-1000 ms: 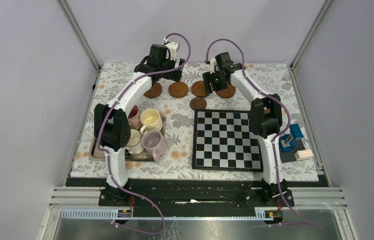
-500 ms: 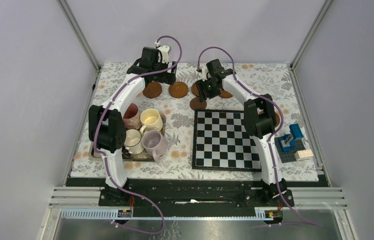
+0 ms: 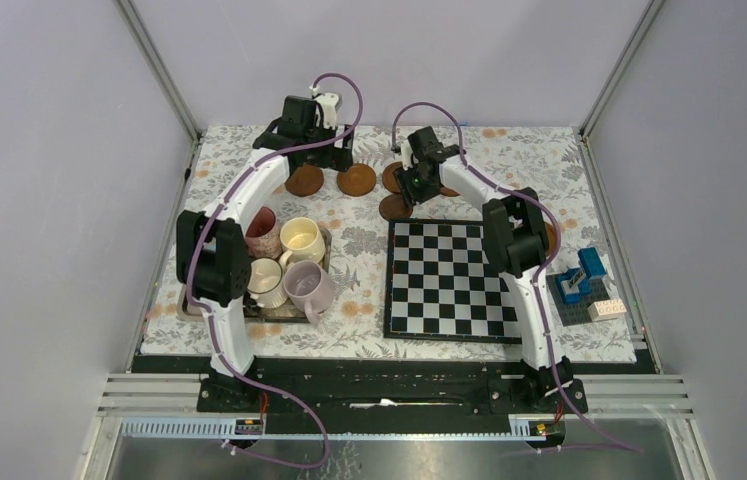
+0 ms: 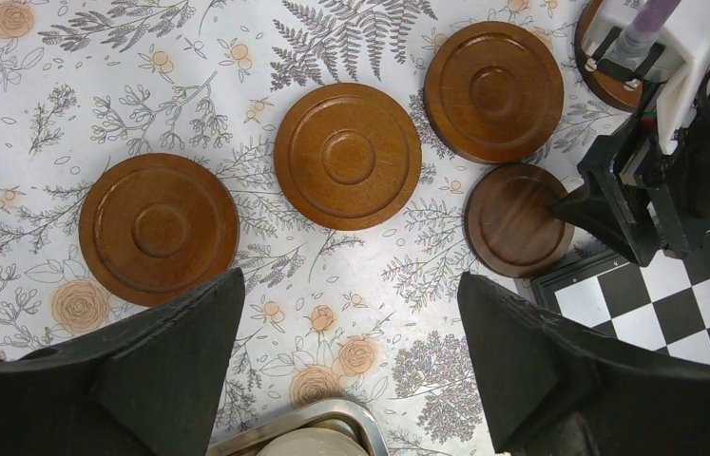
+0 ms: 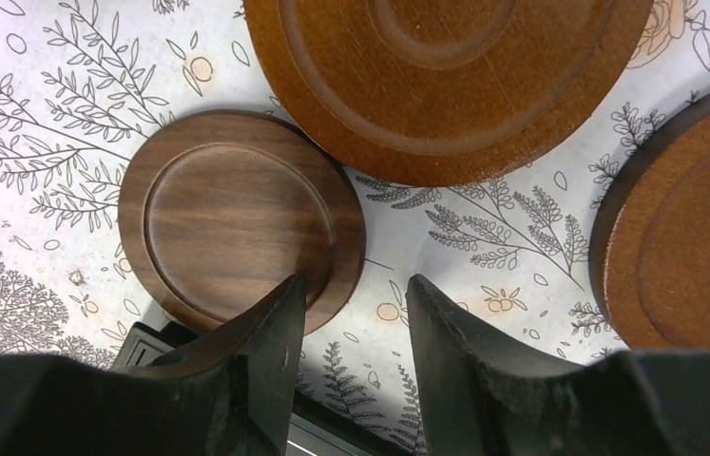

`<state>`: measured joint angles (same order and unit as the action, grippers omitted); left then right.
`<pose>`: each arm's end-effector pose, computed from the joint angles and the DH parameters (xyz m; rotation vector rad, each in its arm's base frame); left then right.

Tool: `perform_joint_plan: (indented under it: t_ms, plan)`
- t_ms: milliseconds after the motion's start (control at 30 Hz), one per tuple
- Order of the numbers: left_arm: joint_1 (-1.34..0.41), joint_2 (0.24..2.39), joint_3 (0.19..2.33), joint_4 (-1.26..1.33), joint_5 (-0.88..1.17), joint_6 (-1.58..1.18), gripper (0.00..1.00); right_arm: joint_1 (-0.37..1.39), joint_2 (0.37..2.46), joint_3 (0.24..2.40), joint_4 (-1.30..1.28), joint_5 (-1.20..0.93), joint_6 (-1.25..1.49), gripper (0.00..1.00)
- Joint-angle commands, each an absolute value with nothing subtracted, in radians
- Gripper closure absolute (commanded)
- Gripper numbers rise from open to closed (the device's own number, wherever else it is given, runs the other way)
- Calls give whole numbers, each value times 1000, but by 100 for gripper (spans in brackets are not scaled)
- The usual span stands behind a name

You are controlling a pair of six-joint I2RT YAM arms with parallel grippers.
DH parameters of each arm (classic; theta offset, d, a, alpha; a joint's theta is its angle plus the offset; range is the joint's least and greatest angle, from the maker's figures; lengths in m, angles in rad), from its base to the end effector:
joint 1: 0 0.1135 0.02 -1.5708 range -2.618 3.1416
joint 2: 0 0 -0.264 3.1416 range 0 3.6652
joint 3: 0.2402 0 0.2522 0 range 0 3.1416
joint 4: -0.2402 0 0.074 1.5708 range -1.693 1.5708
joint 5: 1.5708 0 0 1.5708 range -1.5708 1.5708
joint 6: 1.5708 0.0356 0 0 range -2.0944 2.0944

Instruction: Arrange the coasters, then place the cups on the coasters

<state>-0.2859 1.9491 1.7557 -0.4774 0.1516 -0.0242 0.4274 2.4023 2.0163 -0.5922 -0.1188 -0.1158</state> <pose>0.4350 -0.1335 0.3028 0.3759 2.2225 -0.3371 0.4766 0.2217 0.1640 -0.7318 2.4547 0.2718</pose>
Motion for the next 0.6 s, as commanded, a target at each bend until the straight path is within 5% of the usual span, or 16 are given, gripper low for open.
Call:
perform_joint_plan:
  t_ms: [0, 567]
  plan:
    - [-272, 1869, 1744, -443, 170, -32, 9, 408, 2359, 1918, -596, -38, -160, 51]
    - [-264, 1876, 1729, -429, 183, -40, 10, 186, 2209, 1626, -552, -11, -278, 57]
